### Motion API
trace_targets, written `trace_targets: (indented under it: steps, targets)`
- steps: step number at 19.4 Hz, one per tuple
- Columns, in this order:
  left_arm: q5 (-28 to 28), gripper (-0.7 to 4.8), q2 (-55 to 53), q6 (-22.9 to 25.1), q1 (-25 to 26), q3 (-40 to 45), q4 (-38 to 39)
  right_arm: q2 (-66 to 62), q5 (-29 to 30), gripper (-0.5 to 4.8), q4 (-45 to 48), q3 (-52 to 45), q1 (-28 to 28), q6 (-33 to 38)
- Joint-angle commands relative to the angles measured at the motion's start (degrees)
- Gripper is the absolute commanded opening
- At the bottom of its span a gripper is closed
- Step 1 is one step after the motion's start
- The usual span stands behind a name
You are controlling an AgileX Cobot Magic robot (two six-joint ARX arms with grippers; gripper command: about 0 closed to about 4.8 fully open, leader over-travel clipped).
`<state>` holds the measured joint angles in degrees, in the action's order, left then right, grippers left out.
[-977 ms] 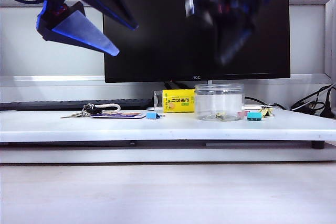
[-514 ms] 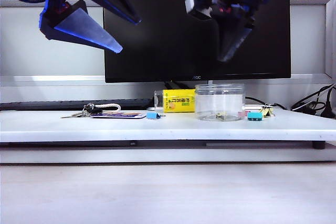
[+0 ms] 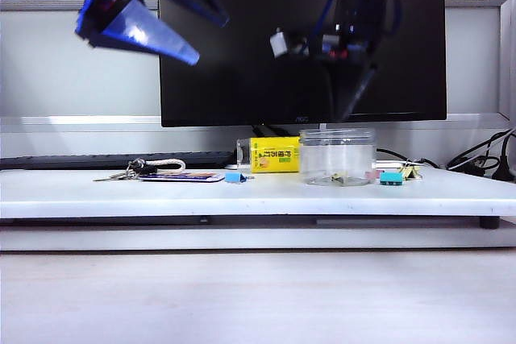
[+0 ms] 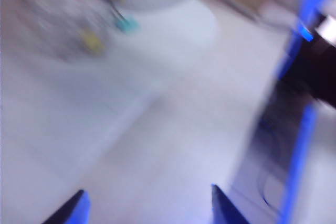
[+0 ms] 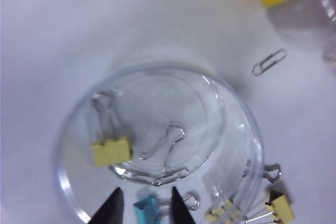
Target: Take the clips out of the round transparent plastic box and place them on the table.
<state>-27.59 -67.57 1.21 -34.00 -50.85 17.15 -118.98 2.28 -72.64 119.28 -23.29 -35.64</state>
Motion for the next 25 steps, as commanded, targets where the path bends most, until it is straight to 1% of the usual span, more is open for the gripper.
trace_targets:
  steps: [1,5,9,14,17,25]
  targets:
    - [0.85,3.09,0.11,-1.25,-0.07,-0.2,-4.07,-0.42,-0.24,1.17,0.9,0.13,0.04,-0.5]
    - [0.79,3.09,-1.03,-1.25,-0.07,-0.2,-3.06,-1.55,0.42,1.12,0.85,0.15,0.04,-0.96]
    - [0.39,3.09,-2.4,-1.22,-0.07,-0.2,-2.54,-2.58,4.26,1.04,0.33,0.17,0.04,-0.83]
    - [0.37,3.09,-2.51,-1.01,-0.07,-0.2,-2.12,-4.66,5.27,1.04,-2.14,0.17,0.07,-1.92]
    - [0.37,3.09,-2.51,-0.33,-0.07,-0.2,-1.7,-4.68,5.38,1.04,-2.16,0.17,0.07,-2.32]
    - [0.35,3.09,-2.51,-0.35,-0.07,-0.2,-1.44,-5.46,5.35,1.04,-3.04,0.17,0.04,-2.29]
